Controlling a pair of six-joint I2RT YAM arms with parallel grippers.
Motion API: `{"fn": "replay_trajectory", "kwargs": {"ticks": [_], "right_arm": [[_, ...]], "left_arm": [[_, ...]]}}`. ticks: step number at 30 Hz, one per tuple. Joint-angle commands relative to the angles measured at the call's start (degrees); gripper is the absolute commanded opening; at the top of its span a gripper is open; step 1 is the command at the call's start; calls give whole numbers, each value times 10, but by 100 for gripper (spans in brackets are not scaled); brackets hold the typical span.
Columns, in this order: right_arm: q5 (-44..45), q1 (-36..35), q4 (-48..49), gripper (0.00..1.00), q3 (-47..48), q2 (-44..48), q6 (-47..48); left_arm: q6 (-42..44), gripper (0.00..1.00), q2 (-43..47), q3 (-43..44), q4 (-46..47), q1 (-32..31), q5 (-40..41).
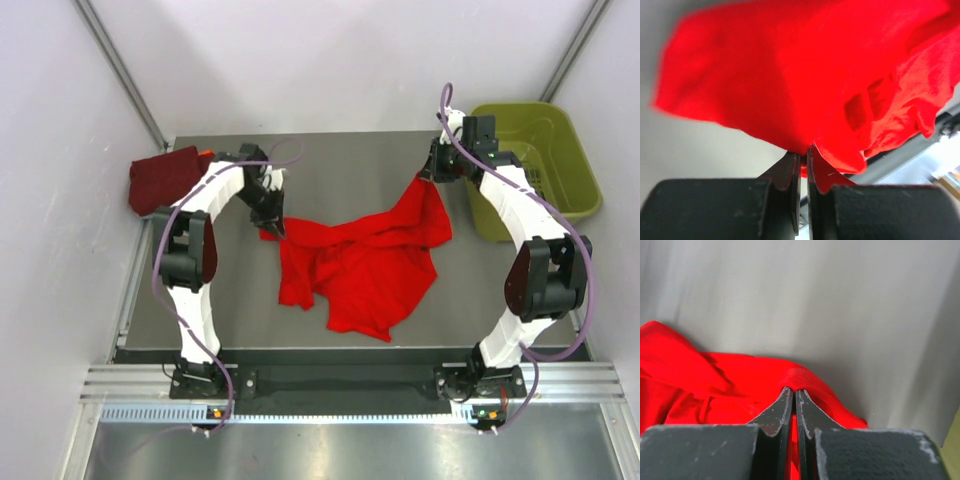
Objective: Fold and stack the t-shirts
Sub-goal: Flatten the tshirt out
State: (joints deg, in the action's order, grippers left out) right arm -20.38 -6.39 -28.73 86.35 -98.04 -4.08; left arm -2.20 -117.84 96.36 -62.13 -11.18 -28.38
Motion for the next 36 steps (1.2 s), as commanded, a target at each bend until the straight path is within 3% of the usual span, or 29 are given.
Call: {"fn": "replay_trajectory", "kwargs": {"ticks": [1,5,12,17,19,21,23,24,29,36], "right_arm": [[2,-6,23,0,19,11,0],[-3,-6,26,0,20,9,-5],[-6,-6,27,0,33,-6,-8],[-4,-7,23,0,47,-8,-5],[-3,-6,23,0,43,-5,-3],[-3,-6,23,0,32,-2,-2],[-3,-6,25,0,22,0,-3],[-4,-6,26,0,17,0,-4],[-7,-6,30,0,25,-11,-9],[-7,-11,32,0,40,-23,-12]], "left_arm": [[34,0,105,49,3,5,54],[33,0,120,94,23,-7,71],[34,0,-47,271,24,-112,100],[9,0,-113,249,21,-183,40],[17,7,-132,244,8,-205,-6],[17,25,-124,221,6,-218,-17],[14,40,-111,205,23,-217,17],[11,42,-93,204,29,-212,69],[11,45,-76,240,48,-171,144],[17,46,-123,292,55,-122,169]]}}
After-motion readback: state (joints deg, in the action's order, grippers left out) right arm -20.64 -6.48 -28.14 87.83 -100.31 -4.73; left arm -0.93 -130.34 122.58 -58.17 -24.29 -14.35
